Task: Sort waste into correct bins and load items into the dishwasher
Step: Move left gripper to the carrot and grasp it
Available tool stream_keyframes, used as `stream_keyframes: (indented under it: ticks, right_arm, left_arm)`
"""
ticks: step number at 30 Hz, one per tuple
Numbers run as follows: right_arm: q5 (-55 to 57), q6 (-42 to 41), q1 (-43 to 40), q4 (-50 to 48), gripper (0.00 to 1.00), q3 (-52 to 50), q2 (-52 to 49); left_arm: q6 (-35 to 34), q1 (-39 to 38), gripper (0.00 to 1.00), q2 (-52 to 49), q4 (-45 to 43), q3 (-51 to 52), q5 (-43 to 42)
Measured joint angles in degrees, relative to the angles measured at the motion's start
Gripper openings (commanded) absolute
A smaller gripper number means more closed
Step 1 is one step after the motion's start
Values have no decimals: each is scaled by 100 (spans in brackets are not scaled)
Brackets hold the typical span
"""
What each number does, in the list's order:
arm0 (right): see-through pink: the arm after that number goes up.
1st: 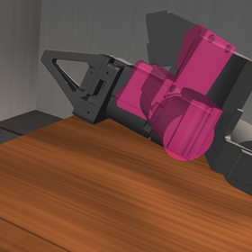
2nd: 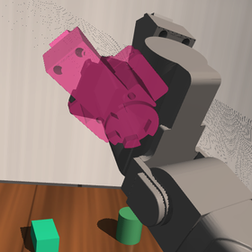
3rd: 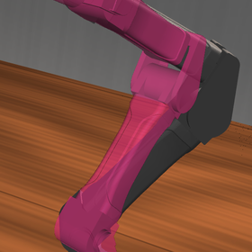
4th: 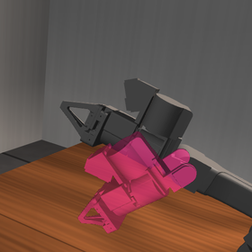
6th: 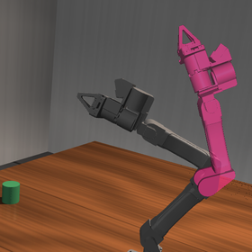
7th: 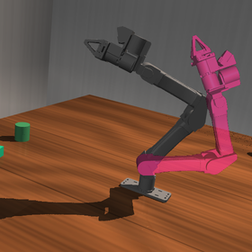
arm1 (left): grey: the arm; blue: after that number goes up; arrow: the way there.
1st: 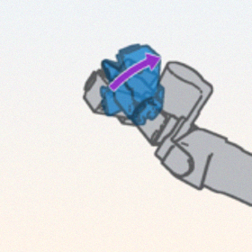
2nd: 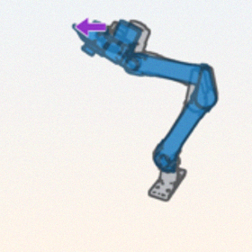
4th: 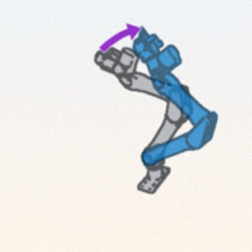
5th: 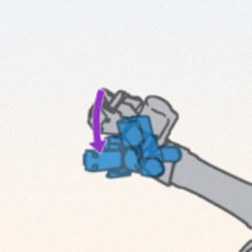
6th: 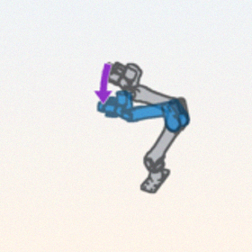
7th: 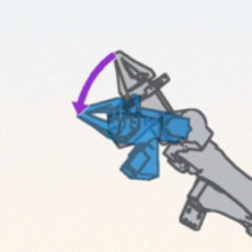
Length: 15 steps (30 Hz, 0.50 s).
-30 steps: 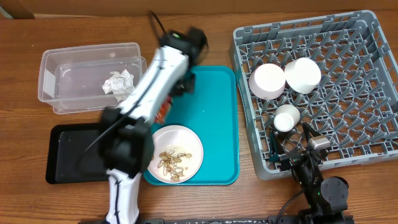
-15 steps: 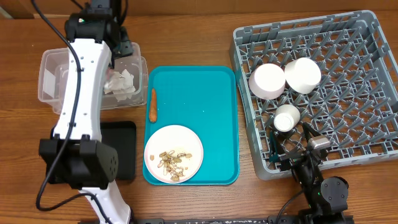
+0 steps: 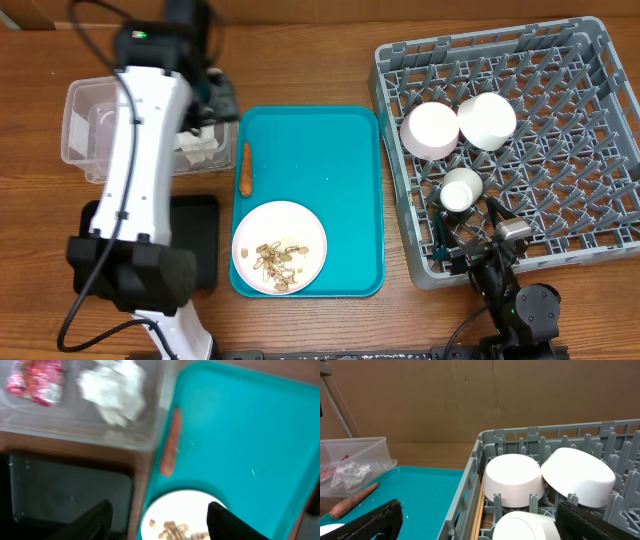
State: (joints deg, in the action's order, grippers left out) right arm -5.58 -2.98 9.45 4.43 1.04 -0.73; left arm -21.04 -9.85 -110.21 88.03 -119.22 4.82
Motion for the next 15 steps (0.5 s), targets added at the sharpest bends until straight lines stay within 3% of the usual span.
stream_keyframes:
  ticks: [7,15]
  right_arm:
    - [0,-4,0,0,100,0,0]
    - [0,-2,0,0,100,0,0]
  left_arm:
    - [-575,-1325,70,79,-761,1735,426]
    - [-962,-1226,68,55,-2295,3676,715]
